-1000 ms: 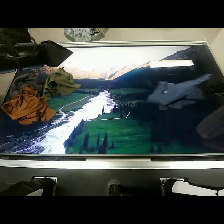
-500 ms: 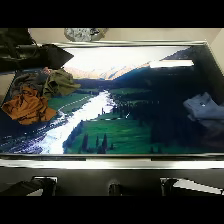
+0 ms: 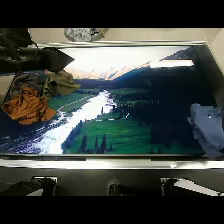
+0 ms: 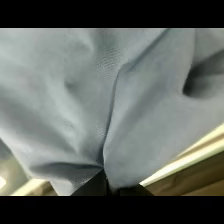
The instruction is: Fold the shirts.
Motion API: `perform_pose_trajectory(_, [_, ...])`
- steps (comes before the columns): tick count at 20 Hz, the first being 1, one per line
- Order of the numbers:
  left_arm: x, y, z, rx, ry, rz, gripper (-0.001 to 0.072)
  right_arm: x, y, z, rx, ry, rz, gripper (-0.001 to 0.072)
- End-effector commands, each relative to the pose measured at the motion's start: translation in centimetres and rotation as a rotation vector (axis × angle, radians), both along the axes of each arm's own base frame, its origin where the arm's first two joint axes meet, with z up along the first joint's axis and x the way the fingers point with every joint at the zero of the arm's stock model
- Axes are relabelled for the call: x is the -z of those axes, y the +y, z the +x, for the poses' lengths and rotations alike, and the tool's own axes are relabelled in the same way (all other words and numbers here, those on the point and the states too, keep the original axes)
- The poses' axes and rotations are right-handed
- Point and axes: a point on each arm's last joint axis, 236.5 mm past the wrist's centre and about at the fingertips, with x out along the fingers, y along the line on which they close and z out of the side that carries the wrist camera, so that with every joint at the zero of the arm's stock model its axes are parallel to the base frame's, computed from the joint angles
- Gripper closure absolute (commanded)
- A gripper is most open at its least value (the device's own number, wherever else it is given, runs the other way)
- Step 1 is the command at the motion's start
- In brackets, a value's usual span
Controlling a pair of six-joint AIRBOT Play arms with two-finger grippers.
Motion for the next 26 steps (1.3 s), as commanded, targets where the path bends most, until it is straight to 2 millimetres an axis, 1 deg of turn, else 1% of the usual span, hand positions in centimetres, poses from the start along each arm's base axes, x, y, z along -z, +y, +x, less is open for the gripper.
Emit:
perform_pose_trajectory(1, [0.0,0.0,0.0,0.001,0.002,0.002,0.0685,1.7,1.0,-2.5,-0.01,0.083,0.003,0.0672])
perform_pose_trajectory(3, [0.0,0.0,-0.1,0.001,0.002,0.001,0.0685,1.8,0.6,-2.7,-0.013,0.088,-0.017,0.0672])
perform_pose_trajectory(5, [0.0,0.0,0.0,0.001,0.002,0.001,0.0685,1.7,0.8,-2.8,-0.013,0.093,-0.008,0.0673])
perform_pose_trajectory(6, [0.0,0.0,0.0,0.0,0.002,0.001,0.0685,1.7,1.0,-2.9,-0.013,0.096,-0.001,0.0643])
perform_pose_trajectory(7, [0.0,0.0,0.0,0.0,0.001,0.001,0.0685,1.6,0.7,-3.0,-0.035,0.1,-0.011,0.0528])
perform_pose_trajectory(8, [0.0,0.0,0.0,0.0,0.001,0.001,0.0685,1.0,0.1,-3.5,-0.092,0.111,-0.031,0.0274])
perform_pose_trajectory(9, [-0.1,0.2,0.0,-0.003,0.0,0.001,0.0685,-0.5,-1.0,-3.7,-0.157,0.115,-0.061,0.0037])
perform_pose_trajectory(10, [-0.3,0.4,0.1,-0.008,-0.007,0.0,0.0686,-2.5,-2.9,-3.3,-0.194,0.103,-0.126,0.0023])
perform_pose_trajectory(11, [-0.7,0.9,0.4,-0.023,-0.021,0.008,0.0686,-5.2,-5.4,-2.2,-0.222,0.069,-0.226,0.0023])
perform_pose_trajectory(12, [-1.1,1.9,0.9,-0.054,-0.052,0.042,0.0687,-8.8,-8.2,-0.3,-0.251,0.02,-0.357,0.0025])
perform_pose_trajectory(13, [-1.5,3.6,1.7,-0.105,-0.093,0.109,0.0687,-12.6,-10.2,2.2,-0.269,-0.044,-0.487,0.0025])
perform_pose_trajectory(14, [-1.5,6.1,3.0,-0.192,-0.125,0.199,0.0687,-16.8,-11.3,5.7,-0.306,-0.131,-0.624,0.0029])
perform_pose_trajectory(15, [-1.0,9.1,4.3,-0.293,-0.137,0.297,0.0687,-20.3,-11.2,9.6,-0.372,-0.223,-0.738,0.0033])
perform_pose_trajectory(16, [0.0,12.8,5.5,-0.41,-0.129,0.419,0.0687,-23.1,-9.4,14.1,-0.449,-0.325,-0.816,0.0033])
perform_pose_trajectory(17, [1.4,16.1,6.3,-0.511,-0.095,0.525,0.0685,-24.3,-5.8,18.5,-0.535,-0.424,-0.827,0.0033])
perform_pose_trajectory(18, [3.4,18.7,6.6,-0.588,-0.025,0.596,0.0679,-24.2,-1.4,21.9,-0.629,-0.494,-0.782,0.0033])
perform_pose_trajectory(19, [6.4,20.3,6.5,-0.631,0.091,0.614,0.0578,-23.0,3.7,24.5,-0.748,-0.515,-0.712,0.0033])
perform_pose_trajectory(20, [10.3,21.0,5.4,-0.649,0.245,0.62,0.032,-21.0,7.9,25.9,-0.866,-0.486,-0.652,0.0033])
perform_pose_trajectory(21, [15.0,21.5,3.3,-0.632,0.428,0.65,0.0098,-18.5,12.2,26.5,-0.967,-0.438,-0.574,0.0032])
perform_pose_trajectory(22, [19.1,21.5,1.0,-0.592,0.566,0.685,0.0081,-16.0,16.0,26.5,-1.049,-0.398,-0.476,0.0032])
perform_pose_trajectory(23, [23.0,21.2,-1.3,-0.539,0.659,0.711,0.0082,-13.3,19.6,25.9,-1.125,-0.348,-0.358,0.0032])
perform_pose_trajectory(24, [25.9,20.5,-3.3,-0.49,0.706,0.708,0.0084,-11.1,22.5,24.9,-1.179,-0.305,-0.246,0.0033])
perform_pose_trajectory(25, [28.1,19.4,-4.9,-0.457,0.729,0.664,0.0087,-9.4,24.7,24.0,-1.22,-0.268,-0.153,0.0033])
perform_pose_trajectory(26, [29.7,18.2,-6.0,-0.436,0.728,0.603,0.009,-8.5,25.9,23.7,-1.248,-0.246,-0.12,0.0033])
